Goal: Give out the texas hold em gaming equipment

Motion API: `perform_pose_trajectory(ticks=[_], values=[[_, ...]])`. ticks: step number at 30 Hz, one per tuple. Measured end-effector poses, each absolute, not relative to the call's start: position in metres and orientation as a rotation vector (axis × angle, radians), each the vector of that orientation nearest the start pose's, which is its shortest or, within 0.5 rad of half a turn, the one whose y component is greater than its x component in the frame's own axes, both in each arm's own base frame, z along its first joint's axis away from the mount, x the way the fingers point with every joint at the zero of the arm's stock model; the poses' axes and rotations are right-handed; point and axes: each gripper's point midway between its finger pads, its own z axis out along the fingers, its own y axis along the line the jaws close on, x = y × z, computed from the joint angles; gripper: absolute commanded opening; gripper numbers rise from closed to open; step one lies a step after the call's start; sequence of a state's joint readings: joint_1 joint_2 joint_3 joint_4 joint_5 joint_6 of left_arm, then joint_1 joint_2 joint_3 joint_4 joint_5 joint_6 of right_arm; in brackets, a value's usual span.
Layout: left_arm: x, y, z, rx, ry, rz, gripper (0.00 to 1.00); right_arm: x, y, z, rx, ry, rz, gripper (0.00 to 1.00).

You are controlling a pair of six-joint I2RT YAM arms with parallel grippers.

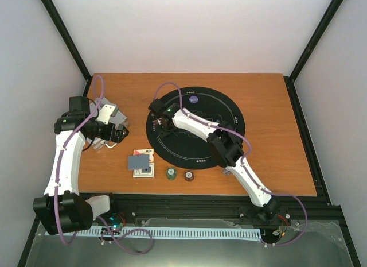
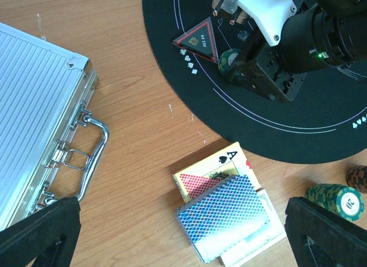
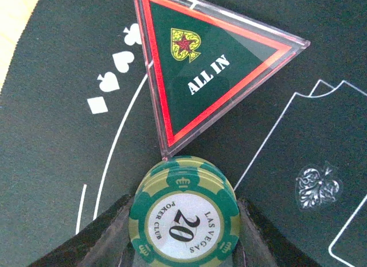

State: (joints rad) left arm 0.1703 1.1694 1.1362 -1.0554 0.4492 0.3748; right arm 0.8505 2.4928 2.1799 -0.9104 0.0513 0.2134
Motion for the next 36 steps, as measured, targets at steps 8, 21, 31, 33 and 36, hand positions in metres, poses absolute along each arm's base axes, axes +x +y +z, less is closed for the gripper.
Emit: perform_pose_trajectory(ticks=[8, 21, 31, 33, 36], values=[[0.279, -0.028, 0.206, 0.4, 2.508, -0.389, 1.0, 0.371, 0.412, 0.024, -0.87, 2.67, 0.201, 0.24], [0.279, -0.028, 0.206, 0.4, 2.508, -0.39, 1.0, 0.349, 0.393, 0.024, -0.894, 2.714, 0.194, 0.27], [0.279, -0.028, 0.205, 0.399, 2.51, -0.391, 1.0, 0.363, 0.414, 0.031, -0.905, 2.676, 0.235, 0.28], [0.279, -0.028, 0.204, 0.399, 2.512, -0.391, 1.0, 0.363, 0.414, 0.028, -0.909, 2.682, 0.229, 0.28], [0.279, -0.028, 0.204, 0.399, 2.512, -0.392, 1.0, 0.362, 0.412, 0.024, -0.913, 2.693, 0.22, 0.31]])
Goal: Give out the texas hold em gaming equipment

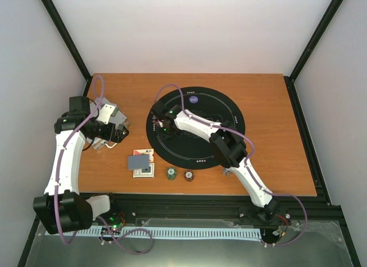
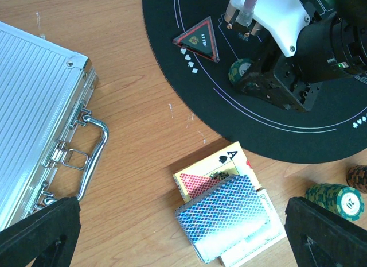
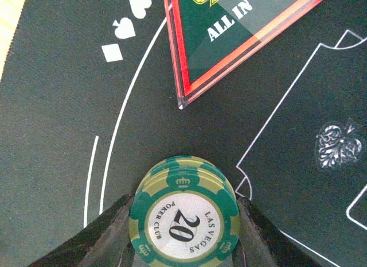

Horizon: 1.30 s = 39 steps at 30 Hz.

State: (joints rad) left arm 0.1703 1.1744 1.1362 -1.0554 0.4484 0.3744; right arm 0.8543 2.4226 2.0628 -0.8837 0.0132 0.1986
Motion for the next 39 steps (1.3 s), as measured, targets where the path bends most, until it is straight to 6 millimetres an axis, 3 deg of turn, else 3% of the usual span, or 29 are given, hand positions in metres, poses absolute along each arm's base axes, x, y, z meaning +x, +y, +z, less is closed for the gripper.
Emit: perform_pose_trajectory(ticks=[1, 4, 6, 14, 18, 22, 27, 33, 39], values=[[0.279, -0.028, 0.204, 0.399, 2.512, -0.392, 1.0, 0.361, 0.412, 0.024, -0.913, 2.694, 0.219, 0.35], [0.279, -0.028, 0.204, 0.399, 2.512, -0.392, 1.0, 0.362, 0.412, 0.023, -0.913, 2.693, 0.219, 0.61], [0.279, -0.028, 0.204, 0.399, 2.512, -0.392, 1.0, 0.361, 0.412, 0.023, -0.911, 2.694, 0.221, 0.71], [0.279, -0.028, 0.204, 0.399, 2.512, -0.392, 1.0, 0.365, 0.411, 0.034, -0.906, 2.683, 0.198, 0.82], [0.279, -0.028, 0.204, 0.399, 2.513, -0.392, 1.0, 0.357, 0.4, 0.047, -0.903, 2.676, 0.167, 0.86], [0.279, -0.028, 0.204, 0.399, 2.513, -0.391, 1.0, 0.323, 0.382, 0.076, -0.927, 2.646, 0.145, 0.87], [0.279, -0.028, 0.204, 0.399, 2.513, -0.391, 1.0, 0.248, 0.385, 0.108, -1.023, 2.567, 0.204, 0.89], [0.279, -0.028, 0.204, 0.398, 2.513, -0.391, 1.0, 0.183, 0.388, 0.089, -1.15, 2.577, 0.2, 0.89], [0.279, -0.028, 0.204, 0.396, 2.513, -0.393, 1.0, 0.174, 0.389, 0.081, -1.15, 2.594, 0.196, 0.8]])
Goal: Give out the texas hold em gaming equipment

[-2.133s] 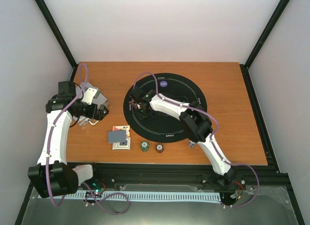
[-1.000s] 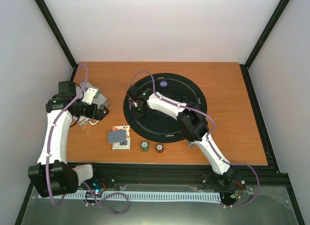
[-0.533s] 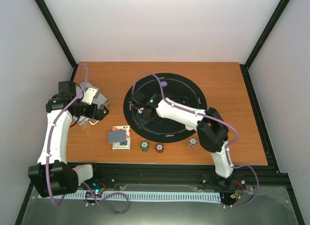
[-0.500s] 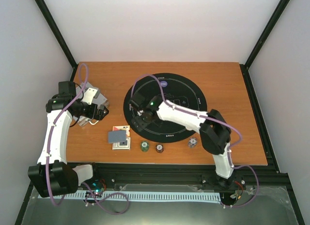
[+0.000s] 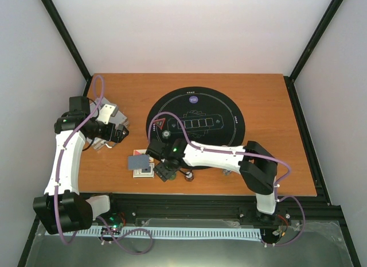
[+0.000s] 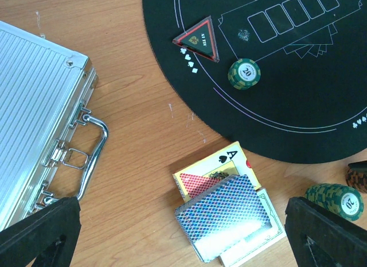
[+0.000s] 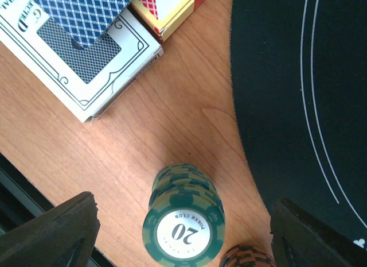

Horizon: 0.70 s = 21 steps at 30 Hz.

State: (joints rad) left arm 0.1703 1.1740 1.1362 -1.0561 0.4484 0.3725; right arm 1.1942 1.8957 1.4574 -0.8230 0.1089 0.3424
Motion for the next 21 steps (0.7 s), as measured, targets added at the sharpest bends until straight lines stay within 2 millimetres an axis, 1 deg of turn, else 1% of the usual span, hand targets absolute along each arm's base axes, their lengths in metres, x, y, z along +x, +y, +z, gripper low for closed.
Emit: perform_pose_trajectory(ticks=[6, 11, 13, 17, 21], values=[[0.278, -0.028, 0.205, 0.396, 2.512, -0.392, 1.0, 0.174, 0.39, 0.067, -1.149, 2.617, 0.178, 0.71], [0.278, -0.028, 0.205, 0.396, 2.513, -0.393, 1.0, 0.171, 0.385, 0.054, -1.156, 2.641, 0.163, 0.66], [0.278, -0.028, 0.205, 0.397, 2.513, -0.393, 1.0, 0.169, 0.383, 0.05, -1.159, 2.649, 0.156, 0.62], [0.278, -0.028, 0.205, 0.397, 2.513, -0.393, 1.0, 0.168, 0.38, 0.044, -1.166, 2.658, 0.146, 0.52], [0.278, -0.028, 0.205, 0.396, 2.512, -0.393, 1.0, 0.168, 0.381, 0.044, -1.162, 2.657, 0.15, 0.48]])
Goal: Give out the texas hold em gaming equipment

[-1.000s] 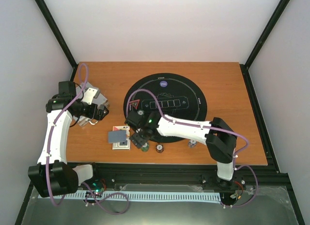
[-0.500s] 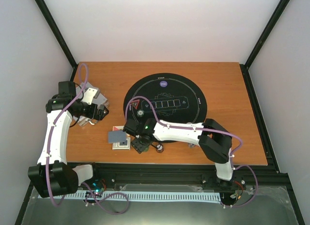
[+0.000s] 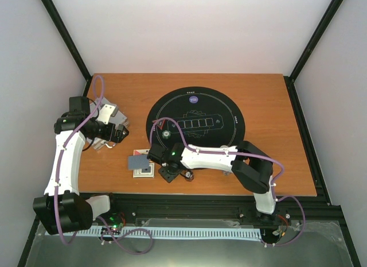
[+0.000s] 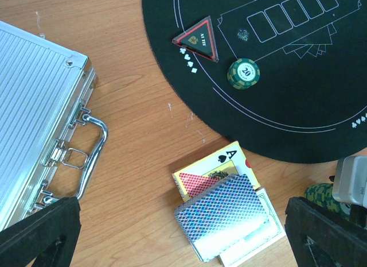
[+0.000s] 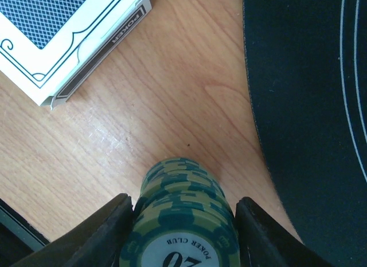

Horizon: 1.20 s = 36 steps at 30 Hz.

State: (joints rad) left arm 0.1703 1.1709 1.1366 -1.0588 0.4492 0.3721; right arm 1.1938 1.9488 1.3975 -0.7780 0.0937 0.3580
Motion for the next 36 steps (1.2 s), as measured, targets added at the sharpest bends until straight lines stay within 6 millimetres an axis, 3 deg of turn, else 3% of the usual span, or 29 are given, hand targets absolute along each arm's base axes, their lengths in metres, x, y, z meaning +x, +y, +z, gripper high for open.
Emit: perform_pose_trajectory(ticks=[21, 28, 36], values=[[0.278, -0.028, 0.207, 0.396, 2.506, -0.388, 1.0, 0.169, 0.383, 0.045, -1.157, 2.651, 0.155, 0.33], [0.278, -0.028, 0.207, 0.396, 2.506, -0.389, 1.0, 0.17, 0.382, 0.046, -1.161, 2.651, 0.148, 0.15], [0.278, -0.028, 0.207, 0.396, 2.506, -0.389, 1.0, 0.175, 0.386, 0.059, -1.15, 2.631, 0.139, 0.1]])
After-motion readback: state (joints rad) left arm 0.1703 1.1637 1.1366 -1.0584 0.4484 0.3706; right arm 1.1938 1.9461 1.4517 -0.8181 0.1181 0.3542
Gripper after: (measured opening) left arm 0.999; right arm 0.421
